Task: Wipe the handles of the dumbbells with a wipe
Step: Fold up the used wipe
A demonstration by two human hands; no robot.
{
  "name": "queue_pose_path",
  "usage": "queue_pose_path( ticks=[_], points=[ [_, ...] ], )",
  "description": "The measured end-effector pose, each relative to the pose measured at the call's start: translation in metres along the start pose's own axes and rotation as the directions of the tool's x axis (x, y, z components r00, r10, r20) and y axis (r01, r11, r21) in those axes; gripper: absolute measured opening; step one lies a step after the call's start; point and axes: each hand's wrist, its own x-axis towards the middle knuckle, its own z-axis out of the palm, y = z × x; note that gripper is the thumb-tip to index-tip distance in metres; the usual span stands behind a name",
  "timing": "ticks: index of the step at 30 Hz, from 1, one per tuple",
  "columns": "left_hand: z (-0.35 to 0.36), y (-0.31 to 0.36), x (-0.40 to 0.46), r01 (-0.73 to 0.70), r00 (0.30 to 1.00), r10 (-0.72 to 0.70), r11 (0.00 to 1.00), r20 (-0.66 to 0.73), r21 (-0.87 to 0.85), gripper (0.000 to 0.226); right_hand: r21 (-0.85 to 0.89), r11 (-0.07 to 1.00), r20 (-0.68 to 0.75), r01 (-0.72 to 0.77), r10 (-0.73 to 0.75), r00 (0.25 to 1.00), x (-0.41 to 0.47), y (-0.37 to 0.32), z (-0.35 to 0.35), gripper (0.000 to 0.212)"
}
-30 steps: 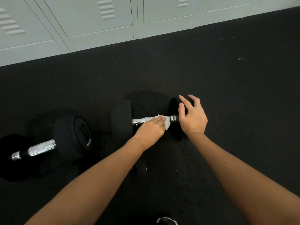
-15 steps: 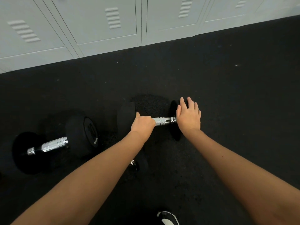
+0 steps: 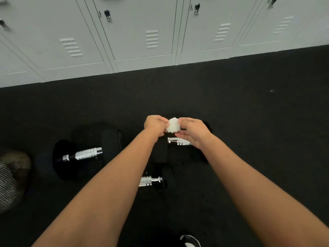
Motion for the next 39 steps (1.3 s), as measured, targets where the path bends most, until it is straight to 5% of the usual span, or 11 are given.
queue_pose_path(
  ticks=[5,10,21,30,39],
  points=[
    [-0.043,-0.002,-0.011,0.025,0.986,-0.051,0.986,-0.160,-0.163,0.020,0.021,1.000,0.050,-0.003,0.002,0.999,-0.013,-0.014,0.046,0.029],
    [-0.088,-0.012,-0.029,-0.109,0.938,0.016,0.962,-0.347,-0.250,0.016,-0.165,0.978,0.039,0.129,-0.125,0.991,-0.031,-0.020,0.102,0.034],
    [-0.205,-0.064,-0.074,-0.310,0.817,0.065,0.888,-0.573,-0.340,0.020,-0.500,0.733,0.231,0.460,-0.400,0.887,-0.088,-0.005,0.234,0.040],
    [-0.305,-0.124,-0.120,-0.245,0.548,0.373,0.927,-0.748,0.283,0.035,-0.452,0.710,0.425,0.540,-0.361,0.830,-0.131,0.021,0.325,0.042],
    [-0.397,-0.208,-0.150,-0.057,0.408,0.286,0.956,-0.867,0.288,0.036,-0.486,0.651,0.562,0.583,-0.279,0.779,-0.151,0.058,0.411,0.029]
  ],
)
